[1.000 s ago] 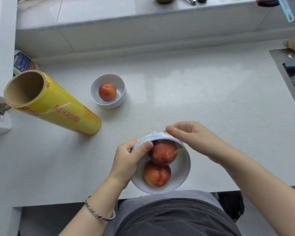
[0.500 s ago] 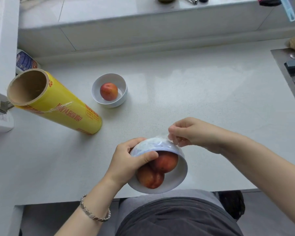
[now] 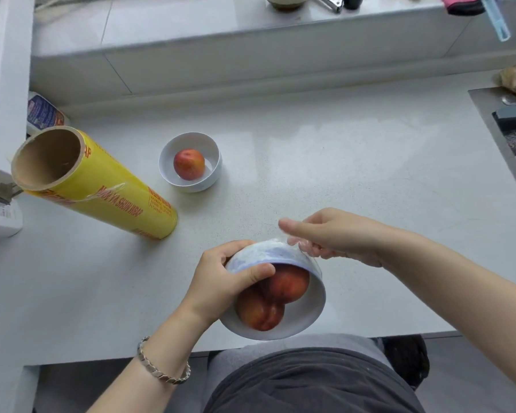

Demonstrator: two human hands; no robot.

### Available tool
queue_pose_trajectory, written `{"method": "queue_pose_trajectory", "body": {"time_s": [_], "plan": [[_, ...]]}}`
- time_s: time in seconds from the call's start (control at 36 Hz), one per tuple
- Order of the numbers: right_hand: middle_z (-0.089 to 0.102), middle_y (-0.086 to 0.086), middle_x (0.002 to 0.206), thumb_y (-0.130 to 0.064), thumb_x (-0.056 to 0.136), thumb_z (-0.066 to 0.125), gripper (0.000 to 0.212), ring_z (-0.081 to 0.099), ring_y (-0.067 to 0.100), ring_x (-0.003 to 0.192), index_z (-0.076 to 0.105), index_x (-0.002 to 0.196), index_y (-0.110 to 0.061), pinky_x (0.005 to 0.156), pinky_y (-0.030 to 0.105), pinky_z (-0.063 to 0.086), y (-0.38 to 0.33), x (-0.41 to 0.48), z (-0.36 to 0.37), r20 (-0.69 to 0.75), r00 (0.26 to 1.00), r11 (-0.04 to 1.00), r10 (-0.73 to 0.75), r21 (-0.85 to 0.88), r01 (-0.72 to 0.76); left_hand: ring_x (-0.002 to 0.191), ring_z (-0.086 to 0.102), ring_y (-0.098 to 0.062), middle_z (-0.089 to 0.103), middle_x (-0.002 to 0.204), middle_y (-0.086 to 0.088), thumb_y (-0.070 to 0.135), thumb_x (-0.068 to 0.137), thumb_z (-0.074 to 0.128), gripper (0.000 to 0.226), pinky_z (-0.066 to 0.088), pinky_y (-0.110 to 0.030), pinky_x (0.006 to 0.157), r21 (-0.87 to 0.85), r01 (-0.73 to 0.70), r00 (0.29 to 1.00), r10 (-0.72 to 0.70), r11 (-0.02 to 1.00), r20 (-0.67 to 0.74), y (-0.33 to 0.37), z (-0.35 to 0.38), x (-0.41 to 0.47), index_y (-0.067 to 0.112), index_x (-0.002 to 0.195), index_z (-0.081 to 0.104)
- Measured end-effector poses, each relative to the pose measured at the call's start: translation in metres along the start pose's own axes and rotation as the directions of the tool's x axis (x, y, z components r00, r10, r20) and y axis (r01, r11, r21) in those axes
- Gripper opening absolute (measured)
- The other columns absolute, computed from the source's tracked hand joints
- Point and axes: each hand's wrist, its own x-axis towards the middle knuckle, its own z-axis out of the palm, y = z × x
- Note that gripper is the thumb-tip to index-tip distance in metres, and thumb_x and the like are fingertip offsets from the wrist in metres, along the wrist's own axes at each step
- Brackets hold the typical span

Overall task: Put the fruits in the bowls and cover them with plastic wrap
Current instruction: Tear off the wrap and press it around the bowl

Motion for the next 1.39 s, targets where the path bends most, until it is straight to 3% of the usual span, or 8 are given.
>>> {"method": "queue_pose_trajectory", "body": {"time_s": [0.08,0.22,0.42,0.56,0.67,1.17,1.28,1.39], "plan": [[0.053,-0.004,0.066,-0.044,0.081,0.063,0.031,0.047,0.01,0.064,0.062,0.068,-0.016,0.066,0.02,0.037,0.0,0.001,0.003,-0.025,0.998,0.995,-0.053,-0.09,0.051,0.071,0.059,-0.006,0.066,0.07,0.012,0.049,0.048,0.073,0.046,0.045,-0.017,0.066,0.038,-0.003,1.0,0.002,0.999,0.017,-0.001,0.001,0.001,0.017,0.08,0.072],[0.056,-0.006,0.056,-0.024,0.088,0.058,0.03,0.048,0.007,0.056,0.053,0.059,-0.016,0.063,0.021,0.035,0.002,0.006,0.005,-0.074,0.991,0.982,-0.108,0.149,0.118,0.066,0.057,-0.002,0.063,0.065,0.016,0.049,0.048,0.073,0.045,0.042,-0.014,0.063,0.054,-0.006,0.999,0.004,0.999,0.032,0.0,0.003,0.001,0.017,0.079,0.07],[0.051,-0.005,0.049,-0.017,0.085,0.063,0.026,0.047,0.003,0.044,0.055,0.06,-0.016,0.049,0.011,0.037,0.012,0.013,0.016,-0.406,0.89,0.922,-0.208,0.222,0.317,0.075,0.062,-0.007,0.07,0.078,0.007,0.049,0.046,0.074,0.042,0.049,-0.018,0.07,0.045,-0.028,0.999,0.027,0.999,0.021,0.002,0.004,0.003,0.025,0.08,0.072],[0.038,-0.004,0.048,-0.02,0.082,0.067,0.028,0.035,0.011,0.047,0.055,0.057,-0.02,0.054,0.028,0.031,0.02,0.022,0.02,-0.526,0.815,0.912,-0.242,0.164,0.376,0.076,0.062,-0.005,0.069,0.078,0.009,0.051,0.046,0.077,0.041,0.048,-0.017,0.07,0.062,-0.103,0.994,0.101,0.993,0.044,0.003,0.001,0.004,0.028,0.08,0.072],[0.037,-0.009,0.041,-0.018,0.08,0.069,0.027,0.033,0.005,0.039,0.056,0.057,-0.017,0.047,0.019,0.029,0.023,0.022,0.02,-0.473,0.857,0.918,-0.206,0.211,0.336,0.076,0.061,-0.003,0.068,0.08,0.012,0.072,0.044,0.075,0.056,0.047,-0.015,0.071,0.043,-0.165,0.982,0.16,0.985,0.099,0.0,-0.003,0.002,0.032,0.083,0.072],[0.056,-0.005,0.052,-0.014,0.079,0.069,0.016,0.048,0.004,0.044,0.06,0.066,-0.012,0.043,0.013,0.042,0.031,0.0,0.014,0.1,0.993,0.91,0.056,0.404,-0.092,0.092,0.063,0.002,0.066,0.101,0.026,0.074,0.052,0.071,0.056,0.049,-0.016,0.082,0.085,-0.35,0.923,0.328,0.933,0.201,0.007,-0.004,-0.01,0.052,0.103,0.062],[0.06,-0.001,0.058,0.001,0.077,0.068,0.014,0.055,0.003,0.045,0.061,0.069,-0.008,0.046,0.013,0.046,0.039,-0.004,0.015,0.032,0.995,0.913,0.099,0.394,-0.104,0.093,0.063,0.003,0.067,0.1,0.027,0.074,0.051,0.071,0.055,0.048,-0.015,0.082,0.059,-0.334,0.93,0.318,0.941,0.184,0.008,-0.004,-0.011,0.052,0.101,0.063],[0.07,-0.003,0.07,-0.001,0.075,0.071,0.013,0.065,0.002,0.064,0.069,0.072,-0.014,0.066,0.014,0.051,0.035,-0.018,0.003,-0.33,0.937,0.916,-0.117,0.329,0.23,0.092,0.063,0.002,0.067,0.098,0.027,0.075,0.049,0.071,0.055,0.048,-0.016,0.081,0.089,-0.32,0.94,0.305,0.943,0.151,0.007,-0.005,-0.01,0.053,0.099,0.063]]}}
